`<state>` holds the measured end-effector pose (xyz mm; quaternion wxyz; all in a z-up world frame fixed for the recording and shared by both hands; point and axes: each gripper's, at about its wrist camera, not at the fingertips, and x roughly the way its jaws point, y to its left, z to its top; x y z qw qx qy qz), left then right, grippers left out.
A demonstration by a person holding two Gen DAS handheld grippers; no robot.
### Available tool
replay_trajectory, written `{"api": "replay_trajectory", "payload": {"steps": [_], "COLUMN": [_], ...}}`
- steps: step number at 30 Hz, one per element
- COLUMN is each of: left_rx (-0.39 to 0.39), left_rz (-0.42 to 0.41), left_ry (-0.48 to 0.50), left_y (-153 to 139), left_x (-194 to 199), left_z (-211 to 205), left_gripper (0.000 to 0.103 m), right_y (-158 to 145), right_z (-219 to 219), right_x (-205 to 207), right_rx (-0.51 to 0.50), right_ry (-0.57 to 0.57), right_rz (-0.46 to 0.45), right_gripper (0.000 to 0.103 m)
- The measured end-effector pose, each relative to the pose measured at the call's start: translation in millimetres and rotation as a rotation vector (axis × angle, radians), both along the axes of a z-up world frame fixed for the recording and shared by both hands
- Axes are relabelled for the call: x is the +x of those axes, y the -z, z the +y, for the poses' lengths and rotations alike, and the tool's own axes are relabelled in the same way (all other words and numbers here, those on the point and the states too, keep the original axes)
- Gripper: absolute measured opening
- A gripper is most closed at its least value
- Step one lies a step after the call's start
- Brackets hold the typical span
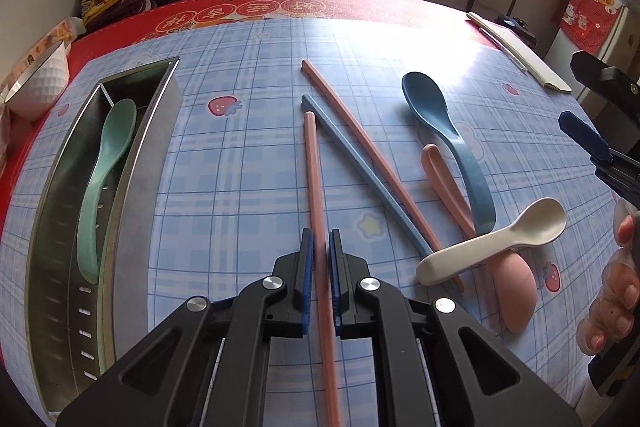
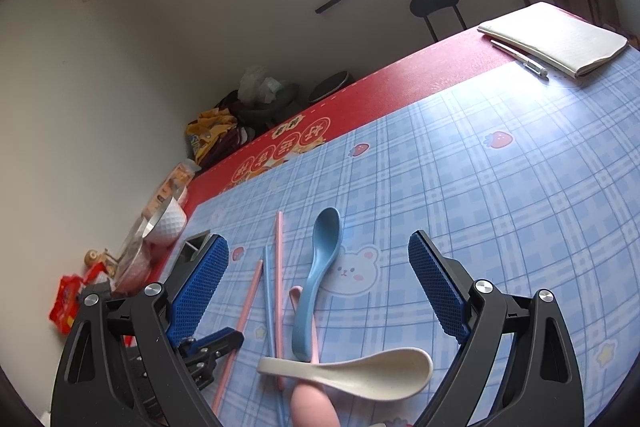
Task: Organize utensils
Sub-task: 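Lower the open right gripper toward the blue spoon handle, then close the right gripper on the blue spoon handle and lift it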
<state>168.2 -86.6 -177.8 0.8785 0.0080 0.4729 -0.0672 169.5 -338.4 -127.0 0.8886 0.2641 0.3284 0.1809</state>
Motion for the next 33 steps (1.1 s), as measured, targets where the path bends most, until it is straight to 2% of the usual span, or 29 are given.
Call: {"api": "replay_trajectory", "payload": {"steps": [8, 17, 19, 20, 22, 24, 27, 30, 33], "left_rx": [0.032, -0.074, -0.075, -0.068, -0.042, -0.016, -0.018, -0.057, -0.075], "left_rz": [-0.075, -0.102, -0.135, -0.156, -0.203, -0.243, -0.260, -0.243, -0.245], "left_ry": [0.007, -0.038, -0.049, -0.048, -0.048, -0.044, -0.047, -0.074, -0.077], "left_y": [4, 1, -4, -6, -11, -15, -18, -18, -18], "left_x": [-9, -15, -19, -22, -28, -34, -35, -32, -33], "left_z": [-6, 14, 15, 14, 10, 4, 4, 12, 13], "left_gripper": [0.009, 0.006, 0.006, 0.006, 0.006, 0.006, 0.006, 0.006, 0.006], "right_y": [3, 5, 7, 9, 13, 14, 17, 26, 38], "right_z": [4, 13, 16, 18, 22, 26, 23, 25, 33], "right_x": [0, 0, 1, 2, 5, 7, 9, 16, 21], "right_rx": [0.004, 0.048, 0.055, 0.056, 0.059, 0.062, 0.102, 0.109, 0.112], "right_ry": [-0.023, -0.093, -0.113, -0.123, -0.141, -0.155, -0.156, -0.134, -0.144], "right_rz": [0.000, -0.002, 0.005, 0.016, 0.040, 0.047, 0.057, 0.124, 0.191], "right_gripper": [0.089, 0.088, 0.083, 0.073, 0.068, 0.057, 0.050, 0.044, 0.043]}}
